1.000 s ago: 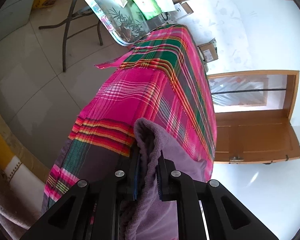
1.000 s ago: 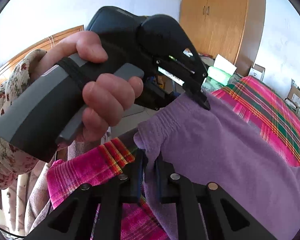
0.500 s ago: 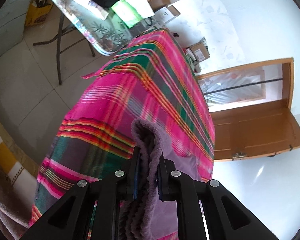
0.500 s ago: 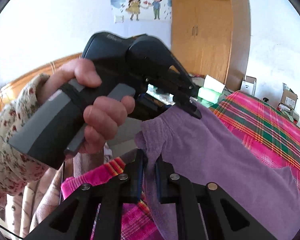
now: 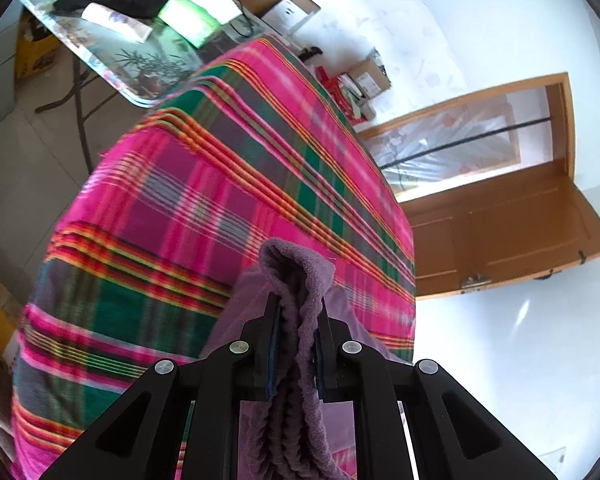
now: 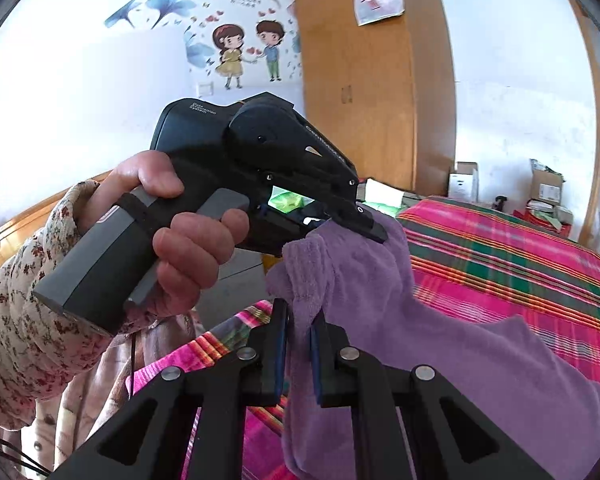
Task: Fold clothes
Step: 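Lift the sweatpants by the waistband with both grippers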
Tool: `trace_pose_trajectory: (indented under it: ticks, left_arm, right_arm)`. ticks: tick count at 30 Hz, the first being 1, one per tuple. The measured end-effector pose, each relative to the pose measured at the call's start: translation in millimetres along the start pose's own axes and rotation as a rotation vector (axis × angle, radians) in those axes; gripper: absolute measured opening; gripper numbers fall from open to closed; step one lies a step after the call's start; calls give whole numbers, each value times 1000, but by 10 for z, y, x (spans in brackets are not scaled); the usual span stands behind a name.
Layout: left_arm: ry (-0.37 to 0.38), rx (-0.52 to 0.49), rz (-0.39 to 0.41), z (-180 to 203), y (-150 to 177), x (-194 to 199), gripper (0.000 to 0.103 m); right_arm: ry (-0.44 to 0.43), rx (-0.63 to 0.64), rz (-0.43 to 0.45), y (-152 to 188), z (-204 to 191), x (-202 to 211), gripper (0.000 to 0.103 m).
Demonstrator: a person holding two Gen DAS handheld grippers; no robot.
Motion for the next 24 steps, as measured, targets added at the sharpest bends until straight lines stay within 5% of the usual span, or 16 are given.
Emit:
trace_pose_trajectory:
  ticks: [24]
  left_arm:
    - [71, -106, -117, 854, 246, -740, 14]
  right_arm:
    - [77, -152, 85, 143, 967, 605, 11]
Point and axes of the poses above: each gripper's, at about its wrist camera, not at the fingertips, and x roughly against the way its jaws point, z to its right, y to its underside, the point moved 6 cm from there along -x, roughly the way its jaws point, and after that the axes turned 7 degrees about -z, right-handed, at the moved point
